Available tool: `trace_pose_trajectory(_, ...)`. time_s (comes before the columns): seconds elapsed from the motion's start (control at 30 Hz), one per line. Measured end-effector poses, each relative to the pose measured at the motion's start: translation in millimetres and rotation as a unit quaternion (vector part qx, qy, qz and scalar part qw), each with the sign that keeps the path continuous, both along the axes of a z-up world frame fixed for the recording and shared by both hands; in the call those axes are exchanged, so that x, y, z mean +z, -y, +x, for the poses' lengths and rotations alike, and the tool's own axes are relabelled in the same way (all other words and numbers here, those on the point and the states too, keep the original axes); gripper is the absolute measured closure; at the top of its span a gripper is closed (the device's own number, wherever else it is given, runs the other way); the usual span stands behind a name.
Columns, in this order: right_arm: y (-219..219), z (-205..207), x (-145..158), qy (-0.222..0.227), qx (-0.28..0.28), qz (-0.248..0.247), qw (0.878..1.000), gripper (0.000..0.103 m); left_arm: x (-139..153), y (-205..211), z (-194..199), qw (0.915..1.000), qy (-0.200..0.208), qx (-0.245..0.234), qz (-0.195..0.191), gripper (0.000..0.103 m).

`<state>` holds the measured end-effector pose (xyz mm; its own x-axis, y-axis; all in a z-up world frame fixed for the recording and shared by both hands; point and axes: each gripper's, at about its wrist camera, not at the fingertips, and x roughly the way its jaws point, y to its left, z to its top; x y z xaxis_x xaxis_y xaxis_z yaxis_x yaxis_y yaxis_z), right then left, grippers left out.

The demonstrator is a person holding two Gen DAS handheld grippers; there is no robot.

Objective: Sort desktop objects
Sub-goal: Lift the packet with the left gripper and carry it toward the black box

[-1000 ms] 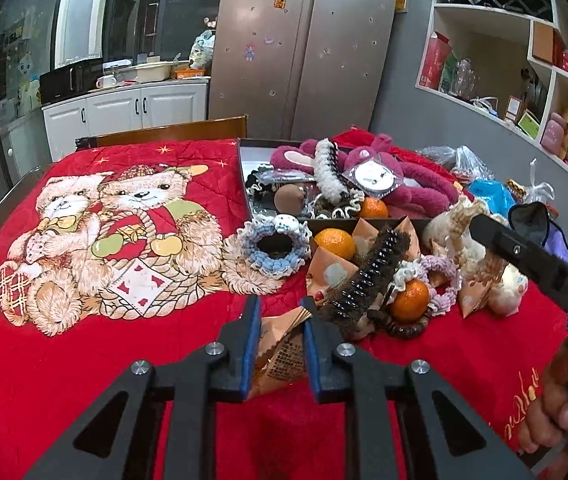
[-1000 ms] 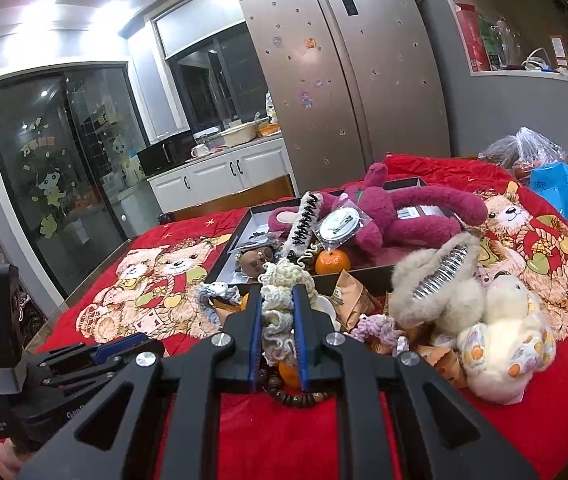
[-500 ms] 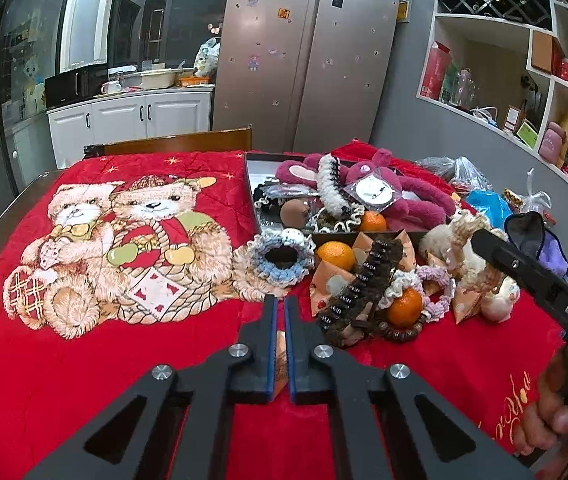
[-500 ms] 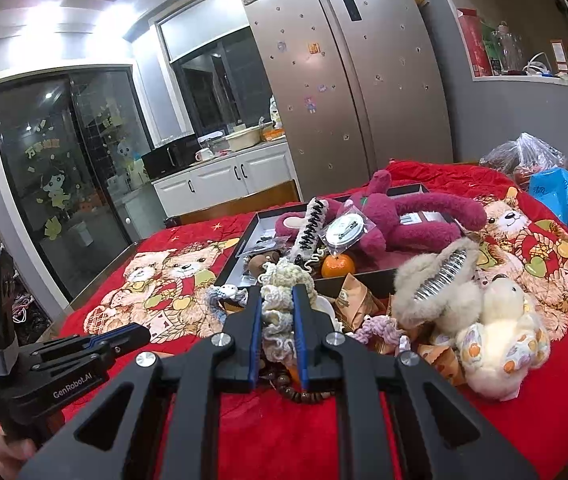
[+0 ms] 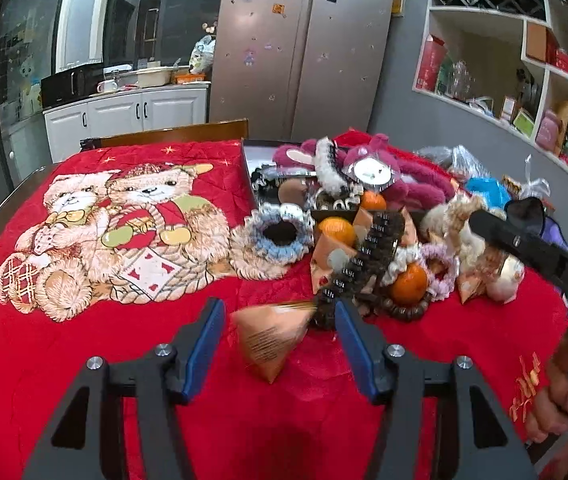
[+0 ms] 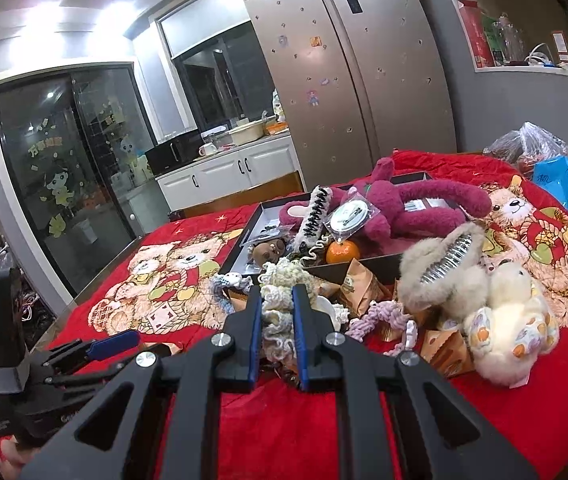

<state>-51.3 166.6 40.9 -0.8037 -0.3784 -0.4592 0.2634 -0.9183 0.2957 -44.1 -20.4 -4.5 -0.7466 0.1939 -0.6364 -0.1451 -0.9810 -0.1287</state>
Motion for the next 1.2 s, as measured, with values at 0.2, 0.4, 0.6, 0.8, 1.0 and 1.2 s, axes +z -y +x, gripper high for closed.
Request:
trace_pose_trajectory(0.2,-2.9,-2.8,-7.8,0.012,-0.002,0.000,1.000,0.088,-23.9,-1.7,-15.4,0.9989,0.043,0.004,-0.021,0.044)
trace_pose_trajectory(0.4,-5.8,-5.7,-12.7,0.019,-0.005,0.000,1.000,0.088,-32.6,-4.1,-26.3,0.9971,0.069,0.005,-0.033,0.044)
trace_pose_trajectory(0.6,-3.8,-8.3,-17.1,0.026,-0.004,0.005,1.000,0.088,-37.3,-10.0,-28.0,0.9955,0.080,0.001,-0.052,0.049)
trace_pose_trajectory(0.8,-4.5,-10.6,-21.0,0.030,-0.005,0.008,0.999,0.088,-35.9,-5.4,-25.2,0.9966,0.075,0.009,-0.034,0.073)
trace_pose_trajectory(1.0,-3.9,-10.6,-21.8,0.028,-0.009,0.014,0.999,0.088,-30.7,0.2,-21.6,0.9976,0.061,0.022,-0.025,0.073)
trace_pose_trajectory(1.2,-0.8,-6.4,-19.0,0.017,-0.011,0.025,0.999,0.088,-25.4,-1.6,-18.1,0.9979,0.049,0.026,-0.033,0.073)
